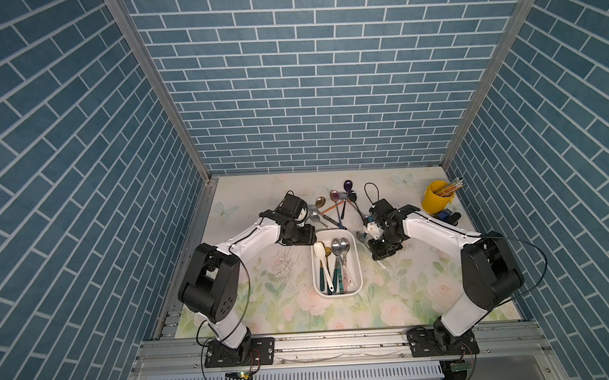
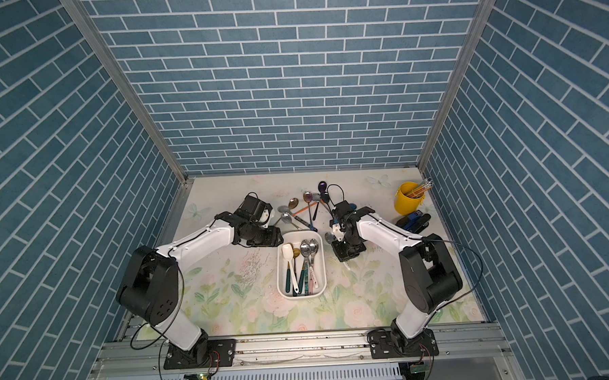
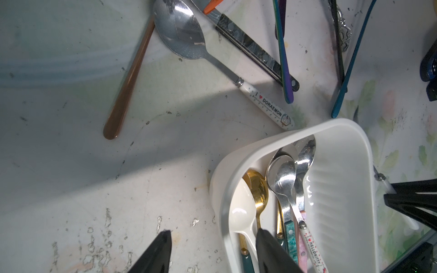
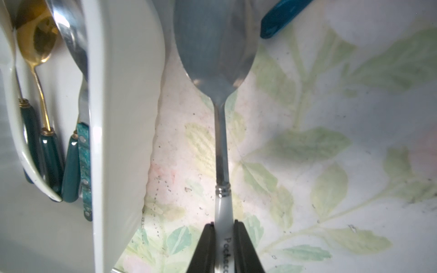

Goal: Put the spoon into the storage box
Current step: Pick up the spoon from the center of the board, then place the spoon in the storage box.

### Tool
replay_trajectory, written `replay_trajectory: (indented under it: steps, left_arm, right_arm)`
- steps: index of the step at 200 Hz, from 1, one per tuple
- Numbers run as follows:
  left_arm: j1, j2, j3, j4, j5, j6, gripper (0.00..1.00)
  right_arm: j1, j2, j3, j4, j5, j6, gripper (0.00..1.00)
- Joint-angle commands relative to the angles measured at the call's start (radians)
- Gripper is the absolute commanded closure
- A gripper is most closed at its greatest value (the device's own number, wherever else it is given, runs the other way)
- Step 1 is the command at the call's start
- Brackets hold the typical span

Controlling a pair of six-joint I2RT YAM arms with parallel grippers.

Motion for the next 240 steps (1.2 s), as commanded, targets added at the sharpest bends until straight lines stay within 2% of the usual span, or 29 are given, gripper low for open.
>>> replay_trajectory:
  steps: [1, 44, 87, 165, 205, 240]
  left_arm:
    - [0.007, 0.015, 0.001, 0.001, 0.012, 0.004, 0.38]
    - [0.005, -0.009, -0.044, 0.064, 0.03, -0.083, 0.39]
    - [0.0, -0.071, -0.159, 0.166, 0.057, -0.25, 0.41]
    - [-0.033, -0.199, -0.318, 0.283, 0.025, -0.481, 0.49]
    - [-0.041, -0.223, -0.31, 0.256, -0.005, -0.473, 0.48]
    - [-0.04, -0.291, -0.3, 0.237, -0.082, -0.461, 0.47]
  right_arm:
    - [0.006, -0.047, -0.001, -0.05, 0.046, 0.041, 0.91]
    - [0.024, -0.089, 0.071, -0.055, 0.047, 0.115, 0.92]
    - [0.154, -0.083, 0.148, -0.02, 0.056, 0.242, 0.92]
    - [0.335, -0.064, 0.052, 0.229, 0.077, 0.514, 0.93]
    - [0.385, -0.029, 0.003, 0.251, 0.116, 0.558, 0.92]
    - [0.386, -0.013, -0.043, 0.271, 0.103, 0.594, 0.92]
